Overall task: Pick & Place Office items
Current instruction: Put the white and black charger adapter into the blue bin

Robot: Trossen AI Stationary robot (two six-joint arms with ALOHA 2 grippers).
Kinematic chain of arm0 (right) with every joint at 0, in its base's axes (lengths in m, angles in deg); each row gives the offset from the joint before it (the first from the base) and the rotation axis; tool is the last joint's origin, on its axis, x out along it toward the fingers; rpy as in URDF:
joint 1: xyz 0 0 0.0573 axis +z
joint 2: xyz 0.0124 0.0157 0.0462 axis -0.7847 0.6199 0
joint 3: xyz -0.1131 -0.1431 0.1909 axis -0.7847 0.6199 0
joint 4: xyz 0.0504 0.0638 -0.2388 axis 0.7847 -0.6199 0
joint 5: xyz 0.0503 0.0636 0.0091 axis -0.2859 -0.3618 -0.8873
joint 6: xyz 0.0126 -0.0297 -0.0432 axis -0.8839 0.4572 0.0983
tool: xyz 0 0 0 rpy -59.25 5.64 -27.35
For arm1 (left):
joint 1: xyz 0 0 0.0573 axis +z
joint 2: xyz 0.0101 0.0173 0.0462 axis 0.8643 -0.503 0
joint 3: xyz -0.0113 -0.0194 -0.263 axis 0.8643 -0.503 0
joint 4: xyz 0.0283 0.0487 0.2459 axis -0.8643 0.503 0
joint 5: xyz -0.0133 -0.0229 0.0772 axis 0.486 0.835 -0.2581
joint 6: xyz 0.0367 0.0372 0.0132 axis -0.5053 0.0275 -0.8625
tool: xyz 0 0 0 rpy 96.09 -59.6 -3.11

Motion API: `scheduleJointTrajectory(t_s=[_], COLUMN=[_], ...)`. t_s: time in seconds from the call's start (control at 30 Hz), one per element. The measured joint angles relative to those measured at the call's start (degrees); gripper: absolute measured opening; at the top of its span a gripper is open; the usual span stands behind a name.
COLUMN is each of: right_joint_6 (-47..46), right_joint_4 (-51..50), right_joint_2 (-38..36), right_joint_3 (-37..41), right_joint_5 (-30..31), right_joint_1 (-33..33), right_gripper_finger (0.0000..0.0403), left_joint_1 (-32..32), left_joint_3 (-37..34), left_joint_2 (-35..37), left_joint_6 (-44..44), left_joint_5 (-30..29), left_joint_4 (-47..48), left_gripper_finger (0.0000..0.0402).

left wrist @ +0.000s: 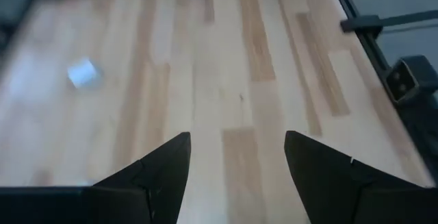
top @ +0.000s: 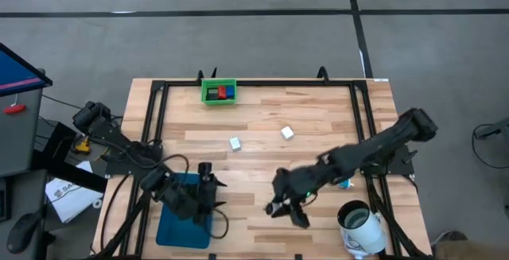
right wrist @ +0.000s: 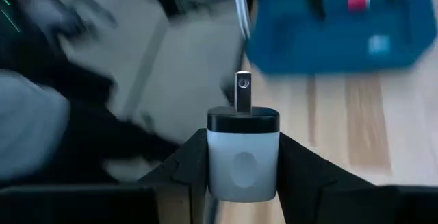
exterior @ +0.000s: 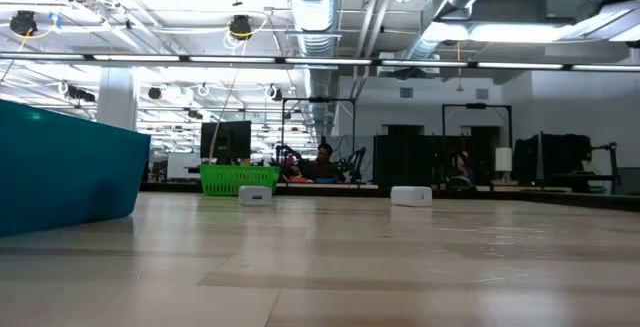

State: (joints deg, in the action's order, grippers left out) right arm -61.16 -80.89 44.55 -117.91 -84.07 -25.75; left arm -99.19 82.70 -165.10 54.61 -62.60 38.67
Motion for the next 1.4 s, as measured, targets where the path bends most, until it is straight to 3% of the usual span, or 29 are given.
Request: scheduleJointTrajectory(t_s=[0.13, 0.27, 0.4, 0.47, 0.63, 0.9, 1.4], right_joint_6=[-5.1, -10.2, -14.0, -16.1, -22.1, -25.7, -25.2], right_joint_4=[7.1, 10.4, 11.2, 16.2, 25.8, 27.3, 28.8], right_joint_2=[-2.2, 0.6, 4.9, 6.4, 9.0, 9.9, 9.9], right_joint_3=[-0.1, -0.1, 0.2, 0.1, 0.1, 0.0, 0.0], right_joint_5=[-3.4, -10.2, -11.9, -12.0, -11.5, -7.4, -7.0], right_joint_1=[-4.1, -7.2, -7.6, -7.6, -7.9, -7.3, -7.4], right_gripper_finger=[0.0119, 0.0119, 0.0119, 0.0119, 0.0119, 0.0119, 0.0119], left_joint_1=[0.4, 1.7, 1.8, 1.2, 0.5, 0.3, 3.9], left_joint_3=[0.0, 0.0, 0.0, 0.0, 0.0, 0.0, 0.0], left_joint_2=[0.0, 0.1, 1.1, 1.5, 2.0, 2.1, 2.3], left_joint_6=[-13.2, -25.5, -32.5, -35.2, -39.5, -42.9, -43.1], left_joint_5=[-2.1, -2.2, -2.3, -1.3, 5.9, 6.8, 11.3], left_joint_4=[-9.4, -20.2, -25.5, -24.8, -23.0, -21.8, -26.3], left_gripper_finger=[0.0232, 0.0232, 0.0244, 0.0253, 0.0272, 0.0274, 0.0273])
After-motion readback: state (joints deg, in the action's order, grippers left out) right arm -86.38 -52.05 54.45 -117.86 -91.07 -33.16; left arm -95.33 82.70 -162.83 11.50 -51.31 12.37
